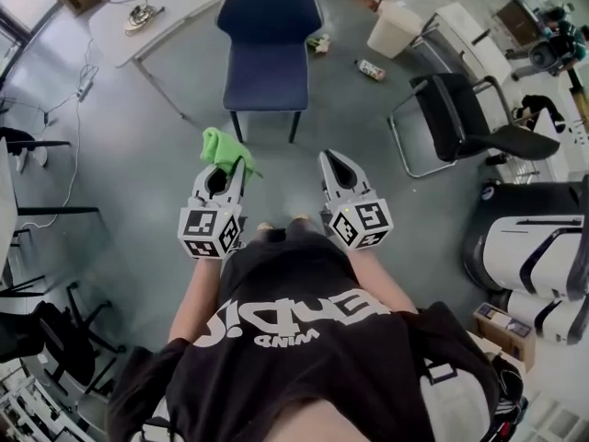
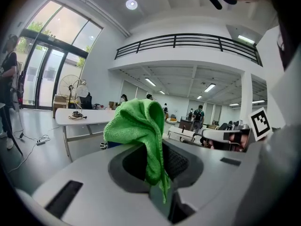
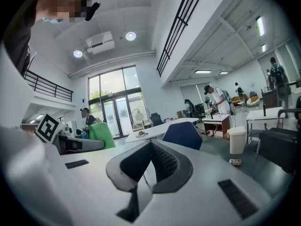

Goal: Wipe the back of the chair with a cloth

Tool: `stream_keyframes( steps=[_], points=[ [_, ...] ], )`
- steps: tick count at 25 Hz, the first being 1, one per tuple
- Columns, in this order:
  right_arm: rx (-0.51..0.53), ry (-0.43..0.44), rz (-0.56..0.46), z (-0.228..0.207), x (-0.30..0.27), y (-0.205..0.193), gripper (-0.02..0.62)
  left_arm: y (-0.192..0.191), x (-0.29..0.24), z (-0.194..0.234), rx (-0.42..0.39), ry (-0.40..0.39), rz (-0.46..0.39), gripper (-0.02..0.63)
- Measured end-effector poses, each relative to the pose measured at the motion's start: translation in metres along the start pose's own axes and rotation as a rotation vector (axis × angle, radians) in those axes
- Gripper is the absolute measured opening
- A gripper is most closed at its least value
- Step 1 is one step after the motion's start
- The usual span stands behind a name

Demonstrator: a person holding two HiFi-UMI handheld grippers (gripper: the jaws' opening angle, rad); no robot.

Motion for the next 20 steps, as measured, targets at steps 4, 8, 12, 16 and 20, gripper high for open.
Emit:
stream_keyframes(
  steps=[4,8,12,16,20],
  points=[
    [-0.011,-0.042,-0.003,-0.004,0.007,-0.006,-0.003,-0.004,-0.002,-0.002,0.003,-0.013,-0.004,0.063],
    [-0.011,-0.060,-0.015,-0.008,0.009,-0.003,-0.003,-0.003,-0.006,0.000,-0.007,-0.023,-0.008,0.063],
    [0.015,-0.062,-0.008,-0.012,0.002,-0.002,-0.003,-0.004,-0.018,0.004,-0.008,-0.020,-0.011,0.063],
    [0.007,-0.052,-0.010,-0.024,-0.018,0.004,-0.003,0.001,-0.036,0.012,-0.012,-0.012,-0.013,0.063],
    [-0.001,-0.038,-0.004,-0.039,-0.048,0.012,-0.003,0.005,-0.059,0.026,-0.013,0.006,-0.003,0.063]
  ],
)
Point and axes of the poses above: the fingertips, and each gripper's own axes: x backward along the fingers, z to its left, y out of its top, the point moved 5 cm from there along x, backward along the fingers, and after that the axes turned 12 degrees about -x, right-handed, at the moved point
